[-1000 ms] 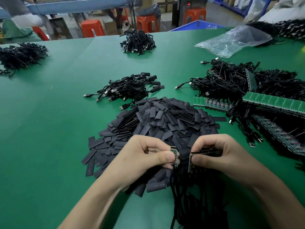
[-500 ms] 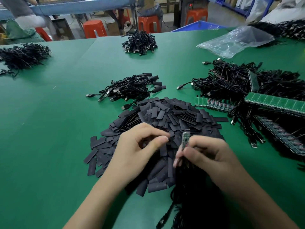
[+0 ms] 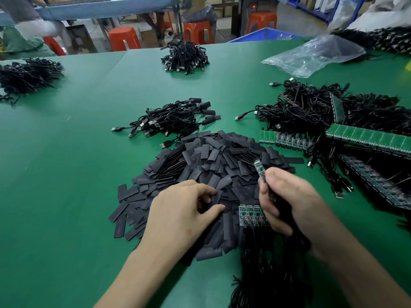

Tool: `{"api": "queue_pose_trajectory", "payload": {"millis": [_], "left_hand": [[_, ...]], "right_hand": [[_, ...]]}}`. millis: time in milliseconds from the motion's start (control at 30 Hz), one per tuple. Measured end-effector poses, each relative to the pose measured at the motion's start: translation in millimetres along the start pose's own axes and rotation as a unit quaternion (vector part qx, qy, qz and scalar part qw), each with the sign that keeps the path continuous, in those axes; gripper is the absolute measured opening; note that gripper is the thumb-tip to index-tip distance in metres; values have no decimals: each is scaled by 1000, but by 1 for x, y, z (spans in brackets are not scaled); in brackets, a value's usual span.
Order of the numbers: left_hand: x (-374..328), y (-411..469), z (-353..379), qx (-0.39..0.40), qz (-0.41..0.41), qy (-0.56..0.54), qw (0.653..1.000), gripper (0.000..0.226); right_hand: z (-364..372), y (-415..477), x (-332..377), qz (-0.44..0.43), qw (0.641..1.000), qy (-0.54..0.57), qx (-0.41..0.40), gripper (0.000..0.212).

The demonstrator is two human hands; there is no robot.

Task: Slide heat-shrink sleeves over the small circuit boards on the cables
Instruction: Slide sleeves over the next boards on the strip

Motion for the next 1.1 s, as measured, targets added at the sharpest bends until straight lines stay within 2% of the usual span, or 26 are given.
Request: {"api": "queue_pose_trajectory", "payload": {"millis": [100, 200, 267, 333, 433, 533, 633, 733, 867, 1100], "left_hand": [[5, 1, -4, 9, -12, -36, 999, 17], [9, 1, -8, -10, -14, -113, 993, 13], [8, 2, -5, 8, -5, -222, 975, 18], [2, 1, 1, 59, 13, -313, 948, 18], [-3, 0, 9, 93, 24, -367, 925, 17], [-7, 0, 4, 36, 45, -354, 934, 15], [-21, -7, -11, -67, 137, -248, 957, 22], [-26, -11, -17, -122, 161, -211, 956, 22], [-13, -9, -22, -153, 139, -239, 949, 18], [-7, -8, -21, -167, 134, -254, 943, 17]], "right_hand": [[7, -1, -4, 2, 997, -72, 11, 33], [11, -2, -3, -15, 994, -113, 5, 34], [12, -3, -3, -33, 985, -167, -8, 30], [12, -5, 0, -60, 972, -226, -22, 27], [11, -6, 0, -69, 967, -245, -31, 20], [10, -5, -1, -74, 961, -263, -36, 22], [10, -5, -2, -73, 961, -263, -43, 22], [15, -5, -2, -62, 967, -247, -16, 22], [9, -3, -4, -17, 986, -163, -12, 41], [15, -5, -8, 35, 981, -180, 57, 43]]}}
Point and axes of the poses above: each hand's wrist, its own y-axis towards the middle knuckle, its own z-axis out of the palm, x = y × z, the point moved 8 cm from there along y, towards the middle knuckle, and after that the axes turned 7 degrees about y, right-handed, at the moved point
